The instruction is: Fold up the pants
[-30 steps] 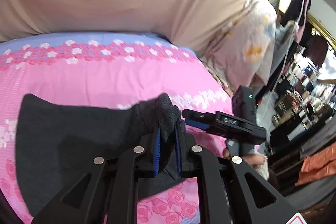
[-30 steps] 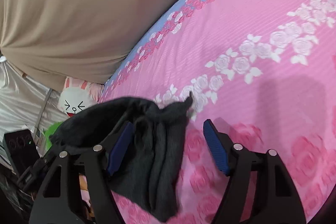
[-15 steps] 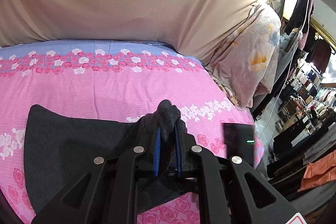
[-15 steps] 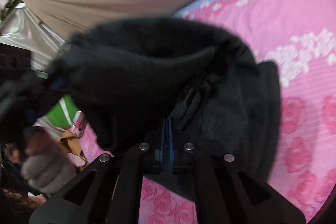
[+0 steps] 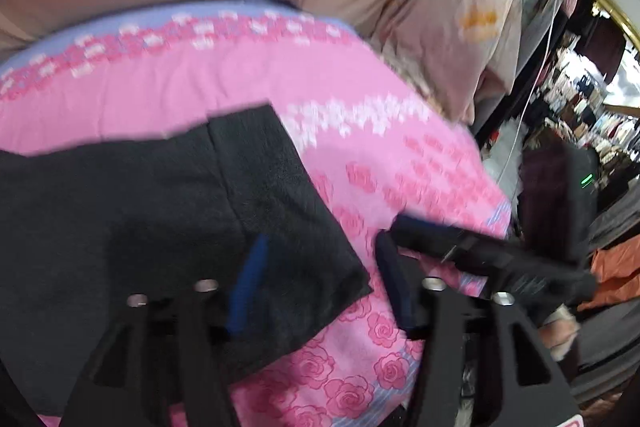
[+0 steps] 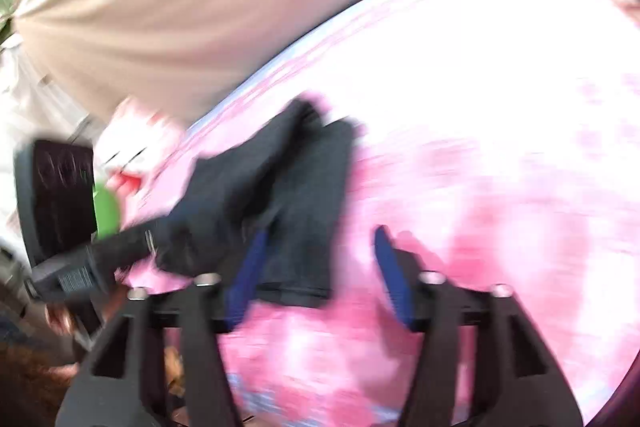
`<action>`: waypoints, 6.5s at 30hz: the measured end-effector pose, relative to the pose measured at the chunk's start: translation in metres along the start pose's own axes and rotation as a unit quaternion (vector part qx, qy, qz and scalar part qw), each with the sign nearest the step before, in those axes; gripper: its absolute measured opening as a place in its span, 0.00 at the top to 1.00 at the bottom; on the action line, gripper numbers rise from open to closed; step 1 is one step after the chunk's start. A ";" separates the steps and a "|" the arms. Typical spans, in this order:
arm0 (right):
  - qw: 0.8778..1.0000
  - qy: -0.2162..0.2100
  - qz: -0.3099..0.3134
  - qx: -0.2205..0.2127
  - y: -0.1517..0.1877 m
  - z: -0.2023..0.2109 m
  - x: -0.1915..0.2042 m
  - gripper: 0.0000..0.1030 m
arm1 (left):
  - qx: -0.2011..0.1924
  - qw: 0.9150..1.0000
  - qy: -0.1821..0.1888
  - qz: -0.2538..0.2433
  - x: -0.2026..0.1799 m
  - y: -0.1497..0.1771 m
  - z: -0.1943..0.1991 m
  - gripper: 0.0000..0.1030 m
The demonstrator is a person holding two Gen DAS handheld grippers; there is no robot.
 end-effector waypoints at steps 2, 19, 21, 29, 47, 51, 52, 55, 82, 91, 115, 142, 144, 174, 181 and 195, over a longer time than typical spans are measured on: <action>1.000 0.006 -0.013 -0.007 -0.006 0.005 -0.005 0.44 | 0.006 1.000 -0.008 -0.008 -0.001 0.011 -0.010 0.41; 0.992 -0.013 0.129 -0.009 -0.036 -0.098 0.089 0.91 | -0.159 0.969 -0.175 0.072 0.153 -0.037 0.157 0.25; 0.992 0.022 0.121 0.017 -0.027 -0.112 0.062 0.86 | -0.161 0.962 -0.205 0.080 0.177 -0.033 0.163 0.25; 0.995 0.047 0.086 -0.001 -0.023 -0.099 0.054 0.33 | -0.111 0.950 -0.248 0.155 0.242 -0.002 0.146 0.20; 0.996 0.058 0.066 0.023 -0.028 -0.121 0.032 0.46 | -0.099 0.942 -0.246 0.207 0.276 0.007 0.137 0.65; 0.995 0.075 0.065 0.028 -0.011 -0.075 0.025 0.15 | -0.101 0.940 -0.241 0.219 0.271 0.019 0.158 0.33; 0.996 0.062 0.054 0.043 -0.002 -0.069 0.025 0.15 | -0.095 0.942 -0.231 0.223 0.268 0.023 0.156 0.32; 0.996 0.034 0.014 0.080 0.029 -0.057 0.026 0.14 | -0.092 0.948 -0.215 0.215 0.251 0.030 0.157 0.28; 0.986 0.001 0.166 0.016 -0.003 -0.081 0.133 0.89 | -0.126 0.957 -0.204 0.162 0.225 -0.066 0.146 0.68; 0.988 0.049 0.142 0.027 -0.004 -0.093 0.094 0.85 | -0.079 0.938 -0.258 0.216 0.291 -0.033 0.086 0.68; 0.981 0.110 0.161 0.007 0.026 -0.029 0.079 0.54 | -0.048 0.937 -0.346 0.032 0.197 0.026 0.130 0.29; 0.997 0.013 0.055 0.057 0.039 -0.046 0.070 0.69 | -0.073 0.959 -0.185 0.201 0.212 0.042 0.157 0.71; 0.996 0.007 0.068 0.049 0.032 -0.035 0.077 0.72 | -0.073 0.960 -0.189 0.194 0.209 0.036 0.163 0.84; 0.997 0.014 0.069 0.036 0.037 -0.034 0.083 0.70 | -0.075 0.961 -0.226 0.141 0.190 0.010 0.169 0.91; 0.996 -0.010 0.089 0.018 0.035 0.000 0.108 0.70 | -0.097 0.968 -0.200 0.116 0.155 0.001 0.196 0.91; 0.985 -0.060 0.137 -0.081 -0.017 0.068 0.174 0.70 | -0.196 0.964 -0.179 0.031 0.093 -0.052 0.268 0.92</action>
Point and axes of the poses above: each gripper's, at about its wrist camera, not at the fingertips, and z roughly against the way its jaws point, x to its left, y to its underside, the point moved 9 cm from there along -z, roughly the way its jaws point, and after that the axes turned 15 degrees about -x, right-handed, at the moved point
